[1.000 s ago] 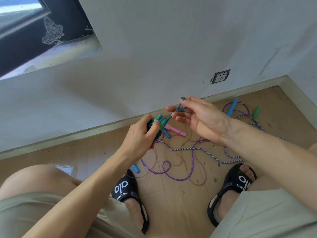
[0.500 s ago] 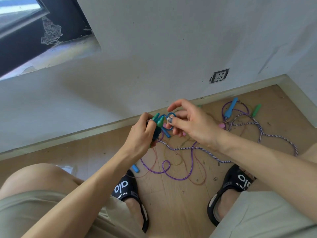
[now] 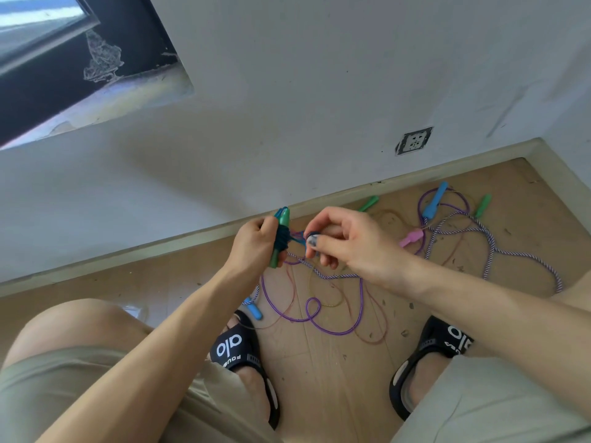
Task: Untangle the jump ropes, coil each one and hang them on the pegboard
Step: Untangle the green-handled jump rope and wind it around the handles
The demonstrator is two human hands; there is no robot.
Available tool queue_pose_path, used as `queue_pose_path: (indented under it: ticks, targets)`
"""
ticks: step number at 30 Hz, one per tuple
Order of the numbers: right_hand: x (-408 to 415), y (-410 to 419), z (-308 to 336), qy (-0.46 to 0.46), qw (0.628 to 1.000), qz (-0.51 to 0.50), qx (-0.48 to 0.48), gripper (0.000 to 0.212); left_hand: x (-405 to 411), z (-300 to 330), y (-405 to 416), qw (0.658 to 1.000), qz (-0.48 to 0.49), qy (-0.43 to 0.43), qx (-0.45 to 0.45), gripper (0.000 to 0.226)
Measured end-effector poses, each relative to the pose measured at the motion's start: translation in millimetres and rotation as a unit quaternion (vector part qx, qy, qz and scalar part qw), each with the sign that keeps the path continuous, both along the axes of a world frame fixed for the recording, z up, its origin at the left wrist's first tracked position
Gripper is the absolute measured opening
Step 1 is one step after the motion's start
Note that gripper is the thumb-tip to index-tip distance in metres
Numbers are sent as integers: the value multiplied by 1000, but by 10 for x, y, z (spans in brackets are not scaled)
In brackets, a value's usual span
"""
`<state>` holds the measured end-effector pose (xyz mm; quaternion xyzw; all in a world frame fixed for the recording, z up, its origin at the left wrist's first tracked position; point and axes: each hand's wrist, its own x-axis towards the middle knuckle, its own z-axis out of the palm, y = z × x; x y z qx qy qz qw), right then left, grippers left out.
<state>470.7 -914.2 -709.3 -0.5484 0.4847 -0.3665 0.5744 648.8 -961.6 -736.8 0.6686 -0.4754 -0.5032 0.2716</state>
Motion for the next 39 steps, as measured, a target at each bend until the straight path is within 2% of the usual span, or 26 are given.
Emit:
queue_pose_path:
  ticks: [2,4,6,10,16,26,39]
  targets:
    - [108,98,25,44,997,46,-41,11,-22,-79,37,998,-36,-57,2,29]
    - [154,110,40,97,988,72,-95,12,-74,-125,122,987,-113,-114,-11,18]
    - [111,16,50,113,986,46,-113,10,-145,-136,198,981,-157,-111,-20,14]
    - [14,-146,21,1,999,-33,-29,7,-210,-79,260,983,-155,-73,-61,33]
    - [-15,-176,-133,-15,991,-123,58,8,-207,15,281,987,-101,-68,-107,22]
    - [61,-107,-93,-55,984,-161,46,12,-214,43,340,983,-91,-38,-156,14]
    - [49,-133,-152,-24,980,-194,25,8,-224,4,353,965,-109,-90,-220,8]
